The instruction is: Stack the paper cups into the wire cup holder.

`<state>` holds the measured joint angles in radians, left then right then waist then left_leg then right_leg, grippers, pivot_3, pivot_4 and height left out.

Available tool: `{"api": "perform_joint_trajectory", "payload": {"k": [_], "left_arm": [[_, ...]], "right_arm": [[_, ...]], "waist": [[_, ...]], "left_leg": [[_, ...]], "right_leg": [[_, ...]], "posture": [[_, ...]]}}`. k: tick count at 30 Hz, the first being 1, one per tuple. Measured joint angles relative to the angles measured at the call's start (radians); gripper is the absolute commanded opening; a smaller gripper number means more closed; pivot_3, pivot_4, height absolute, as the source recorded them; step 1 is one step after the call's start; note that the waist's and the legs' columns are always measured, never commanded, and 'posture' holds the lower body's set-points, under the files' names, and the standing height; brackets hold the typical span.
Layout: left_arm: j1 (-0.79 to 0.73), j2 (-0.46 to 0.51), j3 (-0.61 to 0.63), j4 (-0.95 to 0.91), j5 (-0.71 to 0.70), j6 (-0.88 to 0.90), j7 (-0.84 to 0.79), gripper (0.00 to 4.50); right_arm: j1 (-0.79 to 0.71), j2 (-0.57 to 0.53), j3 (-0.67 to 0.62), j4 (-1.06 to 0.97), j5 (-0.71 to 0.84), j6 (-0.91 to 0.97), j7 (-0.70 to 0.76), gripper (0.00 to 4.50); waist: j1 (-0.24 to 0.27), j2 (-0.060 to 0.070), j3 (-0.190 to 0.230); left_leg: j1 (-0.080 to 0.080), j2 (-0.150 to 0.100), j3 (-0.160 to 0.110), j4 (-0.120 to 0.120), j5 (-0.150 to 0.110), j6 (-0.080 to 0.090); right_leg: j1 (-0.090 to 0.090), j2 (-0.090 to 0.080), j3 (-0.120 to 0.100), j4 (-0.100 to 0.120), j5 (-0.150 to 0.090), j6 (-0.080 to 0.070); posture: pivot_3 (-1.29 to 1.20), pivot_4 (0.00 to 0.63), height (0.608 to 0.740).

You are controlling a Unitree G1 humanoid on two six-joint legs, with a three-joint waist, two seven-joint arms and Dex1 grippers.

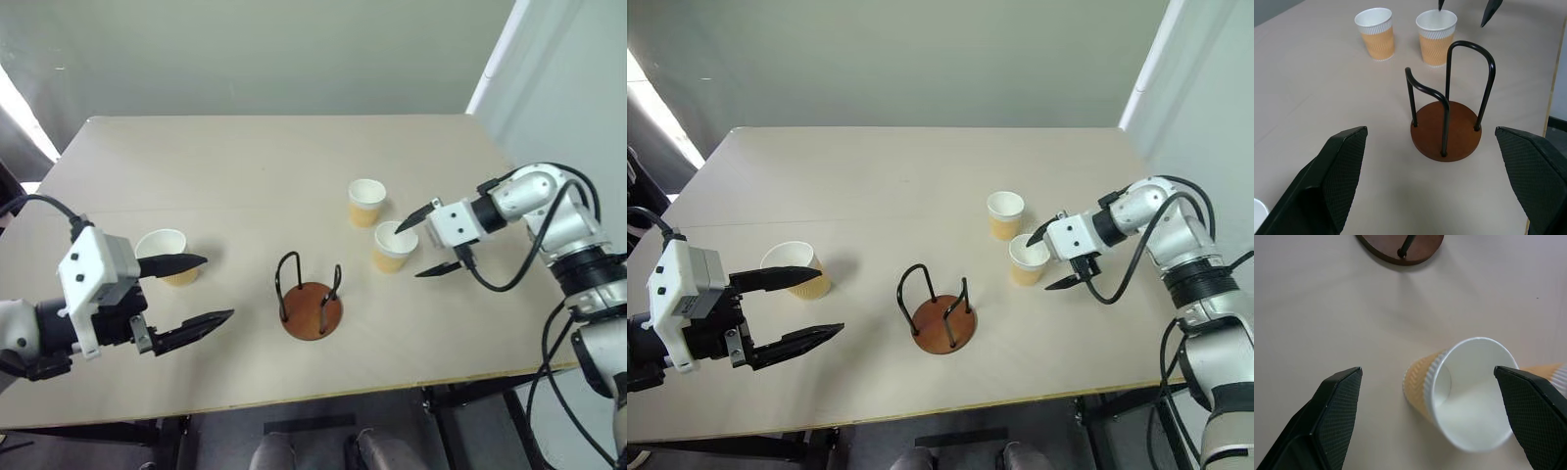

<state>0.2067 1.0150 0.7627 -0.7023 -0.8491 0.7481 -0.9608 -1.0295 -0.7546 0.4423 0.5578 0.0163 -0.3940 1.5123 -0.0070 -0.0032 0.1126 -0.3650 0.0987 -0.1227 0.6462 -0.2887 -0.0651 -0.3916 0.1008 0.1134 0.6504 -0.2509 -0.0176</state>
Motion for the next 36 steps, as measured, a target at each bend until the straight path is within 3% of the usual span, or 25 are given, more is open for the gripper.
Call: {"api": "perform_joint_trajectory", "payload": {"k": [4, 7, 17, 21, 26, 30, 32, 36], "left_arm": [[0.024, -0.004, 0.018, -0.005, -0.002, 0.004, 0.002, 4.50], [0.047, -0.012, 0.044, -0.021, -0.010, 0.014, 0.005, 4.50], [0.081, -0.016, 0.091, -0.047, -0.029, 0.024, 0.012, 4.50], [0.089, -0.021, 0.091, -0.047, -0.031, 0.024, 0.017, 4.50], [0.087, -0.021, 0.088, -0.045, -0.030, 0.022, 0.026, 4.50], [0.073, -0.019, 0.072, -0.038, -0.025, 0.015, 0.025, 4.50], [0.060, -0.017, 0.047, -0.031, -0.020, 0.011, 0.025, 4.50], [0.044, -0.010, 0.006, -0.028, -0.015, 0.005, 0.026, 4.50]], "right_arm": [[-0.010, 0.022, 0.000, 0.046, -0.039, -0.040, -0.001, 4.36], [-0.011, 0.038, 0.002, 0.109, -0.085, -0.079, -0.011, 3.83], [-0.043, 0.082, 0.001, 0.185, -0.138, -0.152, -0.015, 0.10], [-0.047, 0.055, -0.005, 0.119, -0.070, -0.107, 0.071, 0.01], [-0.091, -0.059, -0.003, -0.049, 0.126, 0.029, 0.097, 0.01], [-0.127, -0.144, -0.002, -0.278, 0.405, 0.202, 0.098, 0.01], [-0.122, -0.123, -0.014, -0.394, 0.502, 0.288, 0.098, 0.01], [-0.081, -0.036, -0.030, -0.538, 0.551, 0.379, 0.087, 0.01]], "waist": [[0.003, 0.000, 0.000], [0.001, 0.000, 0.000], [-0.001, 0.000, 0.000], [-0.001, 0.000, 0.000], [-0.002, 0.001, 0.001], [-0.004, 0.001, 0.001], [-0.006, 0.001, 0.000], [-0.011, 0.000, 0.000]], "left_leg": [[-0.002, 0.000, 0.000, 0.000, 0.000, 0.000], [-0.002, 0.000, 0.000, 0.000, -0.001, 0.001], [-0.001, 0.000, 0.000, 0.000, -0.001, 0.001], [-0.001, 0.000, 0.000, 0.000, -0.001, 0.001], [-0.001, 0.000, 0.001, 0.000, 0.000, 0.000], [-0.001, 0.000, 0.002, 0.000, 0.001, -0.002], [0.001, 0.000, 0.004, 0.001, 0.001, -0.002], [0.001, 0.001, 0.002, 0.002, 0.000, -0.001]], "right_leg": [[-0.001, 0.000, 0.000, -0.001, -0.001, 0.001], [-0.001, 0.000, 0.001, -0.002, 0.000, 0.002], [-0.001, 0.000, 0.001, -0.001, 0.000, 0.002], [-0.001, 0.000, 0.000, -0.001, 0.000, 0.002], [0.000, 0.000, 0.001, -0.002, 0.000, 0.002], [0.002, 0.003, 0.001, -0.003, -0.001, 0.002], [0.004, 0.005, 0.002, -0.004, -0.001, 0.001], [0.003, 0.008, 0.004, -0.002, 0.000, 0.001]], "posture": [[0.00, 0.150, 0.740], [0.00, 0.150, 0.740], [0.00, 0.150, 0.740], [0.00, 0.150, 0.740], [0.00, 0.150, 0.740], [0.00, 0.150, 0.740], [0.00, 0.150, 0.740], [0.00, 0.150, 0.740]]}}
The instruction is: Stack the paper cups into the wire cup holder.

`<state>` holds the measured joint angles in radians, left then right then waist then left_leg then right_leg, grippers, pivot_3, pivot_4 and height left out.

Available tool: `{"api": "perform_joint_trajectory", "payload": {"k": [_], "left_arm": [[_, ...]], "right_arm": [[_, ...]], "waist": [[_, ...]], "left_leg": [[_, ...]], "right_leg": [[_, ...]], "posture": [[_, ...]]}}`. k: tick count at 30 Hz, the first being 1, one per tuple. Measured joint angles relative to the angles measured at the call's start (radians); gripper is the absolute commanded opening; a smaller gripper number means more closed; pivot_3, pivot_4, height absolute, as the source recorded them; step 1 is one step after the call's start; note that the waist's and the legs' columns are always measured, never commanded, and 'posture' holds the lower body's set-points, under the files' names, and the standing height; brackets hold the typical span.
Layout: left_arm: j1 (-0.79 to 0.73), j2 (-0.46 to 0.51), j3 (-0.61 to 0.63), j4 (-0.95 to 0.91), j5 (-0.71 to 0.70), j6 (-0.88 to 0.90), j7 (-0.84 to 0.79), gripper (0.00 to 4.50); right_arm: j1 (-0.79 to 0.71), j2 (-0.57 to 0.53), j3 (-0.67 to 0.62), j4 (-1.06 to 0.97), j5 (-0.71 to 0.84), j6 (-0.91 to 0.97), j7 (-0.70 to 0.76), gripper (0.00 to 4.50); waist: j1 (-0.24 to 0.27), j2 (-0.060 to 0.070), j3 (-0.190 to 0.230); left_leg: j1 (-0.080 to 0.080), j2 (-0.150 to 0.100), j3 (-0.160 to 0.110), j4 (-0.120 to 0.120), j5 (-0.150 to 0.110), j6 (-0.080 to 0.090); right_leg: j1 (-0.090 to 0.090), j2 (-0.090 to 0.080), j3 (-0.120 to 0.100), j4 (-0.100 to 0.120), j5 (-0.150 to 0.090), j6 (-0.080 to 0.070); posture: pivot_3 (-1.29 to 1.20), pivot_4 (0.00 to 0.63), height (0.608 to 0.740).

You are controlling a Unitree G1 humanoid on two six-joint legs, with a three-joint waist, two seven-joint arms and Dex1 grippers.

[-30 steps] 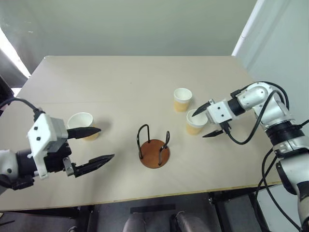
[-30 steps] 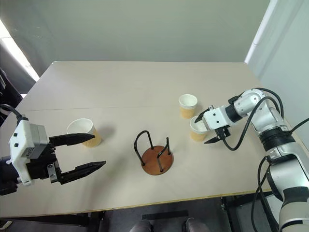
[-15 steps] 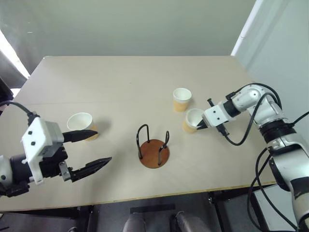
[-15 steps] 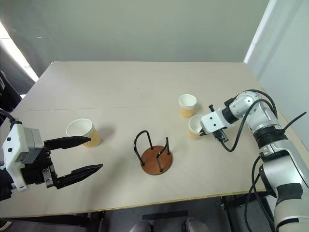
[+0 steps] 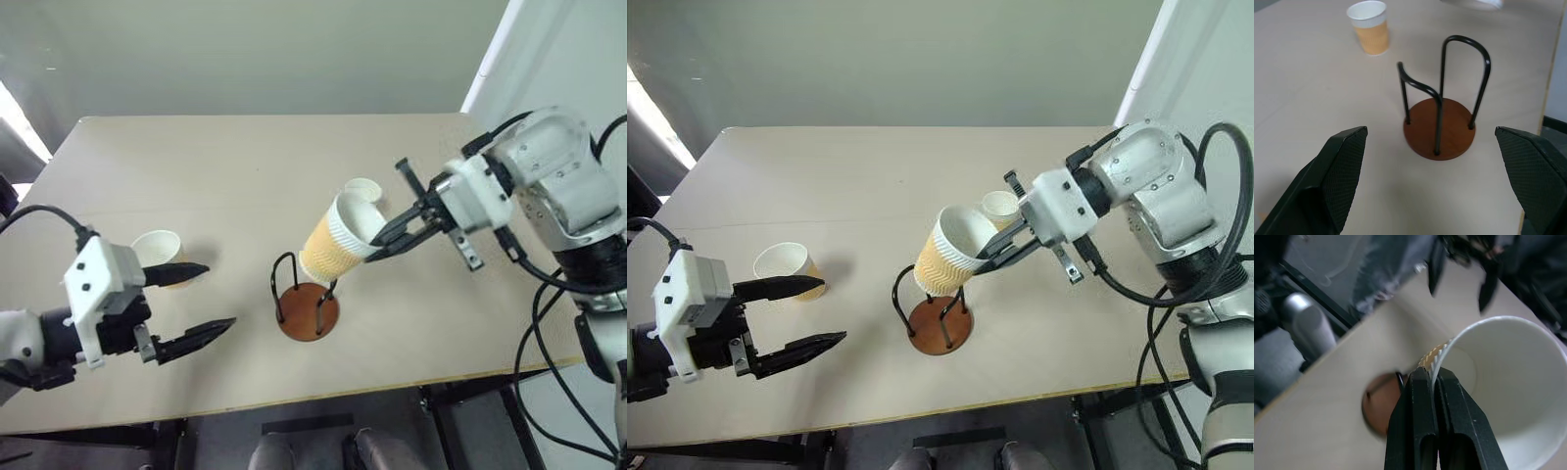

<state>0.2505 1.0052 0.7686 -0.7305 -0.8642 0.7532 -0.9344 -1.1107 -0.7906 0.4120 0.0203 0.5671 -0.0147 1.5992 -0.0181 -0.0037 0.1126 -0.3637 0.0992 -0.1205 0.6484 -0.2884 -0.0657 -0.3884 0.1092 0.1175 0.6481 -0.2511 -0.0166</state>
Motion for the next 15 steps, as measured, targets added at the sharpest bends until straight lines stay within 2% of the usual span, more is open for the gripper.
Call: {"api": "perform_joint_trajectory", "payload": {"k": [2, 4, 15], "left_arm": [[-0.020, 0.005, -0.012, 0.008, 0.000, -0.001, 0.002, 4.50], [-0.022, 0.008, -0.016, 0.007, 0.000, -0.001, 0.002, 4.50], [0.002, 0.000, -0.013, -0.009, -0.002, 0.005, 0.015, 4.50]], "right_arm": [[0.041, 0.093, 0.006, -0.025, -0.084, 0.023, -0.066, 0.01], [0.062, 0.124, 0.017, -0.019, -0.137, 0.022, -0.077, 0.01], [0.088, 0.164, 0.016, 0.008, -0.249, -0.012, -0.036, 0.01]], "waist": [[0.000, -0.002, -0.001], [0.002, -0.001, -0.001], [0.001, -0.002, -0.001]], "left_leg": [[0.002, 0.001, -0.001, 0.000, -0.002, 0.003], [0.001, 0.001, -0.002, 0.000, -0.002, 0.003], [-0.001, 0.000, -0.001, 0.000, -0.002, 0.003]], "right_leg": [[0.001, 0.001, 0.000, 0.001, 0.000, 0.000], [-0.001, 0.000, 0.000, 0.002, 0.000, 0.000], [-0.003, 0.000, 0.000, 0.001, 0.000, 0.000]], "posture": [[0.00, 0.150, 0.740], [0.00, 0.150, 0.740], [0.00, 0.150, 0.740]]}}
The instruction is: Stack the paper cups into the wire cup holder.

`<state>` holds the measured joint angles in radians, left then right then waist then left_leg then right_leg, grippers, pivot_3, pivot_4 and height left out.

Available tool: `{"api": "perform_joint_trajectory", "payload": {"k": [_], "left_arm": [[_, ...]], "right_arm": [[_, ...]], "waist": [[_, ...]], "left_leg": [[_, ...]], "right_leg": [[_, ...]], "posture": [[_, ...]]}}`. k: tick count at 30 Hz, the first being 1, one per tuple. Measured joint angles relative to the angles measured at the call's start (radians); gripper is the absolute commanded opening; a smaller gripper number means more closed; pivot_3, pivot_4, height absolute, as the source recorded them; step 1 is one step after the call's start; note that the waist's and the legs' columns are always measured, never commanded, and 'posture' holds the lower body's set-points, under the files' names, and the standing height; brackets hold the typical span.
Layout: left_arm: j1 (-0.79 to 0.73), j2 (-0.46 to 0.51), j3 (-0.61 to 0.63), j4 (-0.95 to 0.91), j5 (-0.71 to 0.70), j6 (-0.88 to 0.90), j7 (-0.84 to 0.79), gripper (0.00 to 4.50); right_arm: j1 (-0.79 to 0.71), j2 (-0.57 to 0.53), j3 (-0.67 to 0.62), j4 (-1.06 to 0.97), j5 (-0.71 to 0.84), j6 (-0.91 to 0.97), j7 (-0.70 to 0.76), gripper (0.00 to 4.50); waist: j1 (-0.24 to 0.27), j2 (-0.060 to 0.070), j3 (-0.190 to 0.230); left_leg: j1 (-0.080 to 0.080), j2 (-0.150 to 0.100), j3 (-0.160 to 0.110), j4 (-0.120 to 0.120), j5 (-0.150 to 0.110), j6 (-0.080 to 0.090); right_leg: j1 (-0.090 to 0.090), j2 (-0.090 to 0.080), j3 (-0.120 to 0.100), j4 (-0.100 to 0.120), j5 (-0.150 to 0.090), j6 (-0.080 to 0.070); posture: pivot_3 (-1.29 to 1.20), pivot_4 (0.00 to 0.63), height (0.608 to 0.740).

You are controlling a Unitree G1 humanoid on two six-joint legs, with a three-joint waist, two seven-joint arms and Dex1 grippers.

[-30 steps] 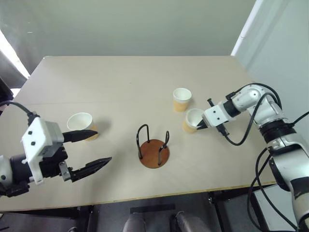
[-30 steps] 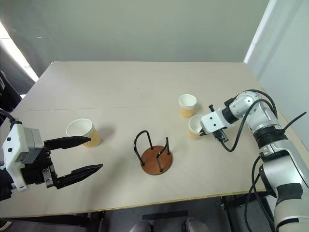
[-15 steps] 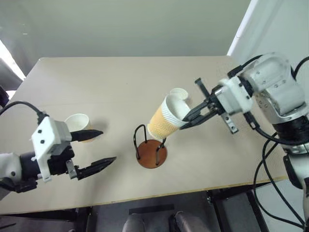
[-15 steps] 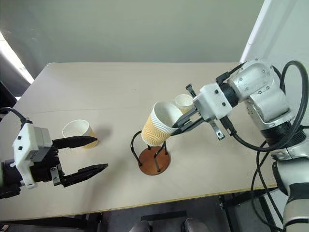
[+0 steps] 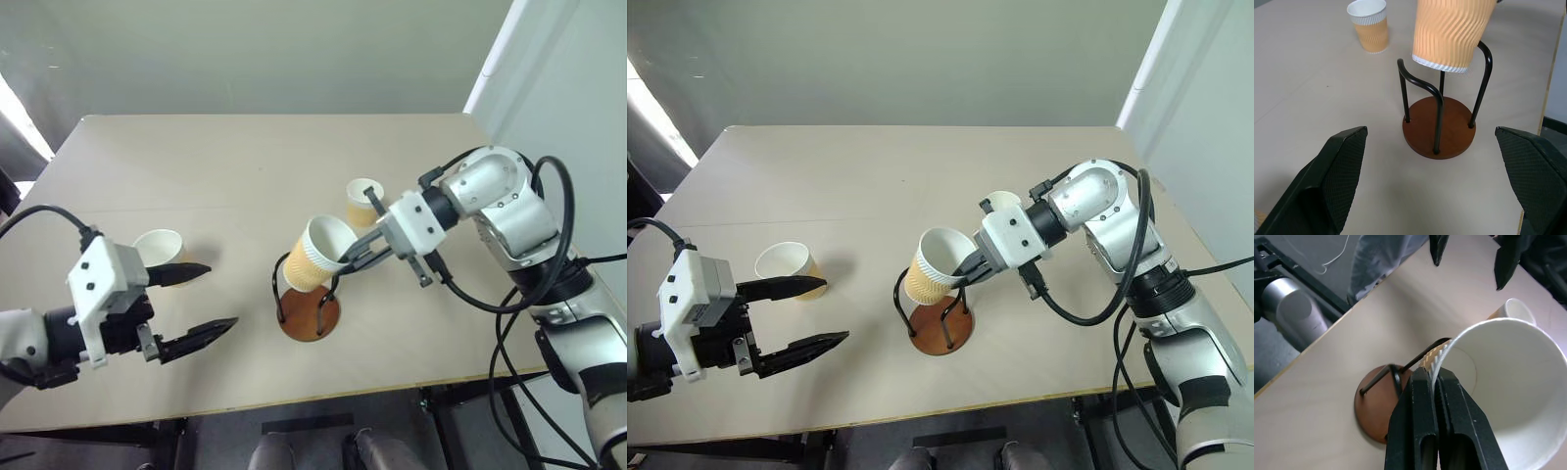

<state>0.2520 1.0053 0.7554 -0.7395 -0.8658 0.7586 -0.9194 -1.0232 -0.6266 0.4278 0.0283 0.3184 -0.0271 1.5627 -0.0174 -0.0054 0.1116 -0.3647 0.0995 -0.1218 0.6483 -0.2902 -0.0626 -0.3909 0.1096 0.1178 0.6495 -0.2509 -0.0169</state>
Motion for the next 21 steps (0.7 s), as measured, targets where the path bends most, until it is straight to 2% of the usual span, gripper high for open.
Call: {"api": "perform_joint_trajectory", "payload": {"k": [4, 10, 14, 18, 21], "left_arm": [[0.011, -0.001, 0.017, -0.004, 0.000, 0.002, 0.005, 4.50], [0.016, -0.001, 0.018, -0.007, -0.001, 0.002, 0.008, 4.50], [0.021, -0.003, 0.025, -0.009, -0.004, 0.003, 0.008, 4.50], [0.026, -0.006, 0.031, -0.010, -0.004, 0.003, 0.010, 4.50], [0.027, -0.006, 0.031, -0.012, -0.004, 0.003, 0.011, 4.50]], "right_arm": [[0.001, 0.000, -0.001, 0.000, -0.008, -0.008, 0.022, 0.94], [-0.002, 0.019, -0.007, 0.009, -0.019, -0.009, 0.027, 3.06], [-0.125, 0.042, -0.045, 0.236, -0.096, -0.070, -0.045, 4.48], [-0.331, 0.106, -0.085, 0.684, -0.261, -0.225, -0.292, 4.48], [-0.389, 0.137, -0.083, 0.942, -0.366, -0.318, -0.422, 4.48]], "waist": [[0.000, 0.000, 0.000], [0.000, 0.000, 0.000], [-0.001, 0.000, 0.000], [0.000, 0.000, 0.000], [0.007, 0.000, 0.000]], "left_leg": [[0.000, 0.000, 0.000, 0.000, 0.000, 0.000], [0.000, 0.000, 0.000, 0.000, 0.000, 0.000], [0.001, 0.002, -0.001, 0.000, 0.000, 0.000], [0.001, 0.002, -0.002, -0.001, -0.002, 0.004], [-0.001, 0.001, -0.002, -0.002, -0.003, 0.007]], "right_leg": [[0.000, 0.001, 0.000, 0.000, 0.000, 0.000], [0.000, 0.001, 0.000, 0.000, 0.000, 0.000], [-0.002, 0.000, 0.002, 0.003, 0.000, 0.000], [-0.006, -0.002, 0.002, 0.008, 0.000, -0.001], [-0.008, -0.004, 0.001, 0.010, -0.001, -0.002]], "posture": [[0.00, 0.150, 0.740], [0.00, 0.150, 0.740], [0.00, 0.150, 0.740], [0.00, 0.150, 0.740], [0.00, 0.150, 0.740]]}}
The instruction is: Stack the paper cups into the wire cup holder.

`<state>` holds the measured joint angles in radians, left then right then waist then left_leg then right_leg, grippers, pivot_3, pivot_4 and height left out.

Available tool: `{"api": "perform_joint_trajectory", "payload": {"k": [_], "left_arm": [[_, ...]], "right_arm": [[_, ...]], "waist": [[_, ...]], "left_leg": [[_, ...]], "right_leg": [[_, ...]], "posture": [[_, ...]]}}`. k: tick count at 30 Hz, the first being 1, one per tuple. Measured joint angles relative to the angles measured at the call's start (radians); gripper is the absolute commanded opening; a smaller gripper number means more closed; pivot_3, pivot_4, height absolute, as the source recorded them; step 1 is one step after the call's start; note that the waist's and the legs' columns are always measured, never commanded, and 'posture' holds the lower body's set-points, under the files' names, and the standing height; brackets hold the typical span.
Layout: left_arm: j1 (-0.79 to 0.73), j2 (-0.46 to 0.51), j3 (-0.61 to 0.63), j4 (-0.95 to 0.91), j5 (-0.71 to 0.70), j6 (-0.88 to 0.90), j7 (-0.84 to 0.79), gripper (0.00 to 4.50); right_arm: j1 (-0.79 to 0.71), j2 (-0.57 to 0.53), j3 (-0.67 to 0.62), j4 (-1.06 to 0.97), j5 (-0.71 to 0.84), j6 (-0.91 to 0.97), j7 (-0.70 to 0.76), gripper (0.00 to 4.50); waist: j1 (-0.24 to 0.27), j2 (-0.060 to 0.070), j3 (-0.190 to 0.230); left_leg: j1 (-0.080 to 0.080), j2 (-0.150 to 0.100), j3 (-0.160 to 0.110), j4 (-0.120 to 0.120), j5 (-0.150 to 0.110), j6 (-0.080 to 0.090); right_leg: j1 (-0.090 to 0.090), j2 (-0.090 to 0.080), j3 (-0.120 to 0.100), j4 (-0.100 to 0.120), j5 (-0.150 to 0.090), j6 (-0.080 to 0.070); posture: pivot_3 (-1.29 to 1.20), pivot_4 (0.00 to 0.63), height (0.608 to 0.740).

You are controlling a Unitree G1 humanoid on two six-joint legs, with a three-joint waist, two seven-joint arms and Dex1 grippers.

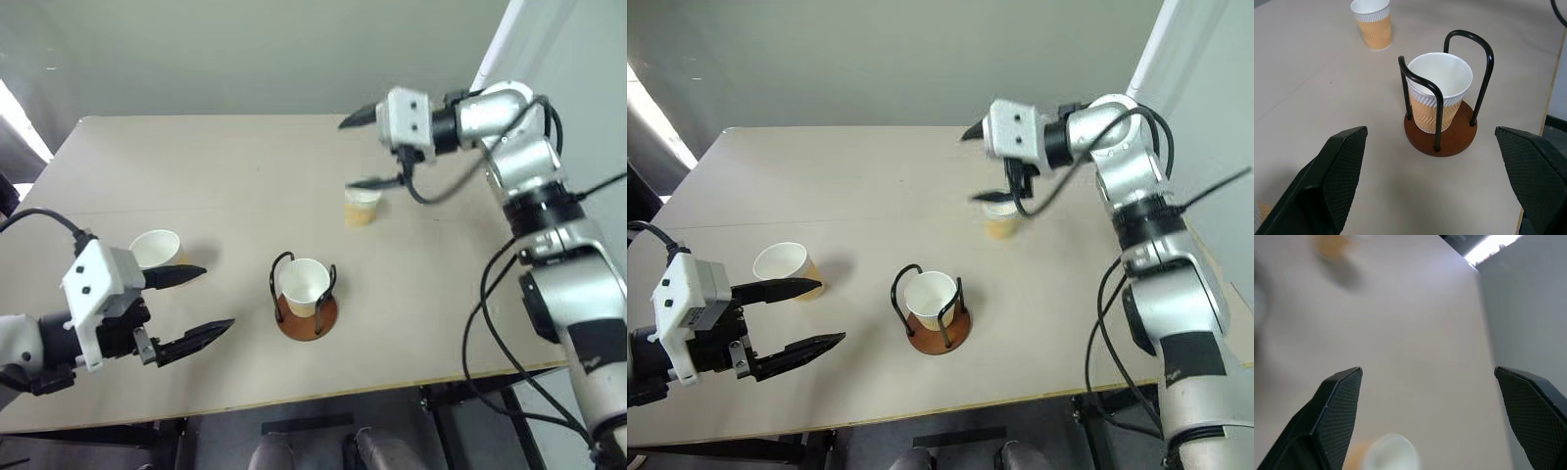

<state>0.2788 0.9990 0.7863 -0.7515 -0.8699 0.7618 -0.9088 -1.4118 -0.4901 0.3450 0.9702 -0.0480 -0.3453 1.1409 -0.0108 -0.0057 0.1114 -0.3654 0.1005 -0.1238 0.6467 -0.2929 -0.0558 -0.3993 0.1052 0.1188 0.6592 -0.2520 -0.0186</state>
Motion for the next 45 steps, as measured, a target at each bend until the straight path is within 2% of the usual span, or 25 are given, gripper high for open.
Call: {"api": "perform_joint_trajectory", "payload": {"k": [3, 6, 13, 26, 30, 40, 45], "left_arm": [[0.002, -0.001, 0.001, -0.001, 0.000, 0.000, 0.002, 4.50], [0.008, -0.005, 0.008, -0.007, -0.001, 0.001, 0.003, 4.50], [0.033, -0.011, 0.034, -0.034, -0.005, 0.010, 0.020, 4.50], [0.068, -0.018, 0.086, -0.068, -0.040, 0.033, 0.046, 4.50], [0.072, -0.019, 0.096, -0.071, -0.043, 0.033, 0.054, 4.50], [0.087, -0.019, 0.104, -0.071, -0.045, 0.033, 0.065, 4.50], [0.088, -0.019, 0.104, -0.071, -0.044, 0.033, 0.064, 4.50]], "right_arm": [[0.007, 0.038, 0.019, 0.154, -0.076, -0.065, -0.024, 4.48], [0.009, 0.056, 0.019, 0.207, -0.111, -0.103, -0.024, 4.48], [0.013, 0.121, 0.019, 0.276, -0.189, -0.113, -0.070, 4.48], [0.021, 0.155, 0.034, 0.340, -0.335, -0.089, -0.199, 4.48], [0.022, 0.157, 0.034, 0.357, -0.362, -0.070, -0.226, 3.58], [0.024, 0.168, 0.038, 0.359, -0.390, -0.064, -0.247, 0.02], [0.023, 0.165, 0.014, 0.358, -0.361, -0.085, -0.159, 0.02]], "waist": [[0.000, 0.001, 0.001], [-0.002, 0.001, 0.001], [-0.007, 0.001, 0.001], [-0.007, 0.001, 0.001], [-0.007, 0.001, 0.001], [-0.008, 0.001, 0.001], [-0.007, 0.001, 0.001]], "left_leg": [[-0.004, -0.001, 0.002, 0.000, 0.000, 0.000], [-0.005, -0.001, 0.003, 0.000, 0.002, -0.004], [-0.005, 0.000, 0.003, 0.000, 0.002, -0.003], [-0.005, -0.001, 0.003, 0.000, 0.002, -0.003], [-0.005, -0.001, 0.003, 0.000, 0.002, -0.003], [-0.005, -0.001, 0.003, 0.000, 0.002, -0.003], [-0.005, -0.001, 0.003, 0.000, 0.002, -0.003]], "right_leg": [[-0.005, -0.001, 0.000, 0.001, 0.000, 0.000], [-0.007, -0.001, 0.000, 0.001, 0.000, 0.000], [-0.006, -0.002, 0.000, 0.002, 0.000, 0.000], [-0.006, -0.003, -0.001, 0.002, 0.000, 0.000], [-0.006, -0.003, -0.001, 0.002, 0.000, 0.000], [-0.006, -0.003, -0.001, 0.002, 0.000, 0.000], [-0.006, -0.003, -0.001, 0.002, 0.000, 0.000]], "posture": [[0.00, 0.150, 0.740], [0.00, 0.150, 0.740], [0.00, 0.150, 0.740], [0.00, 0.150, 0.740], [0.00, 0.150, 0.740], [0.00, 0.150, 0.740], [0.00, 0.150, 0.740]]}}
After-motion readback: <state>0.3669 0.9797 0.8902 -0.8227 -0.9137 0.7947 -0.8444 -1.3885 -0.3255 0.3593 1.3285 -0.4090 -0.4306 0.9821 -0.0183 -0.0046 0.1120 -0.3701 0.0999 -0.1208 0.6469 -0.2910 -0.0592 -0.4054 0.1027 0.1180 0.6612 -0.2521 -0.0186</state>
